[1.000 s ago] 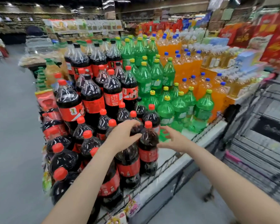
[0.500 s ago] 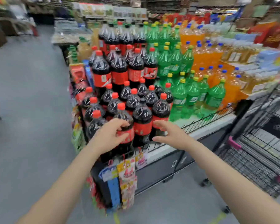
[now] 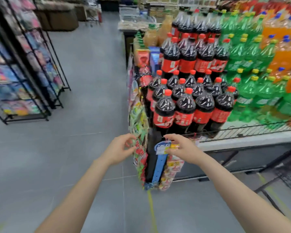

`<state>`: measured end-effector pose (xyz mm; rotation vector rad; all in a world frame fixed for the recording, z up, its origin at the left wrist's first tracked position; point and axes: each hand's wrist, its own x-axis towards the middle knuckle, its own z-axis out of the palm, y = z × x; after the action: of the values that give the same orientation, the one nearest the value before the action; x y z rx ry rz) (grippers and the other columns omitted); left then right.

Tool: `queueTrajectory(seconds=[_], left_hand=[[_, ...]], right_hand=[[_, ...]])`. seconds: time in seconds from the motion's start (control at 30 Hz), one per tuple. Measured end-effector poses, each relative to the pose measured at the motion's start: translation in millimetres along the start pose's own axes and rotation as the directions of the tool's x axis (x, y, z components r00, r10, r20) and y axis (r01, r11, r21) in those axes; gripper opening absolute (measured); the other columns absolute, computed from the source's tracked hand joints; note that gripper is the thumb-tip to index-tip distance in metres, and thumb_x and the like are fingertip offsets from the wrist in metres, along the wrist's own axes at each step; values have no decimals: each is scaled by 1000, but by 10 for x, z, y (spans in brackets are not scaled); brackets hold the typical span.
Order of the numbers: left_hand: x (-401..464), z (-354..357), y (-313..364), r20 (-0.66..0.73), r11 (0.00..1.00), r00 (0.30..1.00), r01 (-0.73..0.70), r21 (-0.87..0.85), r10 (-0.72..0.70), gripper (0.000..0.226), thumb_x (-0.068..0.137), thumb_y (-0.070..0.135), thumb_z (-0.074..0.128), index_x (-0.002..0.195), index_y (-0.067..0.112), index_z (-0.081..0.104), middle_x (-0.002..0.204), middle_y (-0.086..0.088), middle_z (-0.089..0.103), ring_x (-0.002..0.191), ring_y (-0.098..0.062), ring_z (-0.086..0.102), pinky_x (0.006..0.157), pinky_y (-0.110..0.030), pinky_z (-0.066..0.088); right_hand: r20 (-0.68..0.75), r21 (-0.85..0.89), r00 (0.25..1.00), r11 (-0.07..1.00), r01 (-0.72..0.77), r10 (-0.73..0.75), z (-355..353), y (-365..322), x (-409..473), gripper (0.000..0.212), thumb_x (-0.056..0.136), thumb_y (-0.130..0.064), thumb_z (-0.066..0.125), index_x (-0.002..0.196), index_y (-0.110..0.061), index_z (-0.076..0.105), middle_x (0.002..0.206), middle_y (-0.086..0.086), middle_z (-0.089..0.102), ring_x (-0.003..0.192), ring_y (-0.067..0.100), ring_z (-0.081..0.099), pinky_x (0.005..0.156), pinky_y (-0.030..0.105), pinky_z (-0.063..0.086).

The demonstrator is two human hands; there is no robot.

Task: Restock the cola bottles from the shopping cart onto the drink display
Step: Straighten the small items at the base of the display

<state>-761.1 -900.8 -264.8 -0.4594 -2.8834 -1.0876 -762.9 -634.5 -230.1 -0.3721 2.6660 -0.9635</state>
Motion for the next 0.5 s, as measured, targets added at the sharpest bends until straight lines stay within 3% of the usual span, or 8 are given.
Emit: queueTrajectory(seconds=[0.1, 0.2, 0.37, 0.5], left_hand=[[-111, -177, -330, 2, 1000, 1000, 15, -16, -15, 30, 82, 11, 70, 111, 9, 62, 91, -3, 61, 79, -19, 60, 68, -1, 35], [-139, -440, -716, 24, 1000, 1000, 19, -14, -19, 33, 83, 11, 69, 114, 7, 61, 94, -2, 59, 81, -16, 56, 70, -6, 34], [-37, -1011, -1478, 37, 1000, 999, 10, -7, -10, 32, 83, 12, 69, 114, 12, 60, 97, -1, 58, 81, -15, 55, 74, -10, 36], [213, -1409, -1870, 38, 999, 999, 28, -17, -28, 31, 84, 17, 68, 115, 17, 60, 102, -1, 60, 85, -14, 56, 71, -12, 36]], right_hand=[[56, 51, 998, 998, -34, 31, 357, -236, 185, 53, 89, -30, 62, 138, -27, 41, 142, -5, 41, 131, 15, 41, 100, 32, 41], [54, 101, 997, 993, -56, 51, 753, -518, 418, 52, 90, -29, 62, 137, -26, 42, 141, -5, 42, 127, 14, 44, 89, 22, 38], [-7, 122, 997, 989, -79, 81, 1261, -1008, 898, 54, 89, -24, 64, 138, -22, 43, 142, -3, 44, 117, 5, 44, 87, 11, 33], [-14, 156, 992, 980, -124, 128, 1341, -1313, 1276, 57, 88, -29, 64, 139, -26, 40, 143, -4, 43, 128, 16, 44, 98, 25, 39]])
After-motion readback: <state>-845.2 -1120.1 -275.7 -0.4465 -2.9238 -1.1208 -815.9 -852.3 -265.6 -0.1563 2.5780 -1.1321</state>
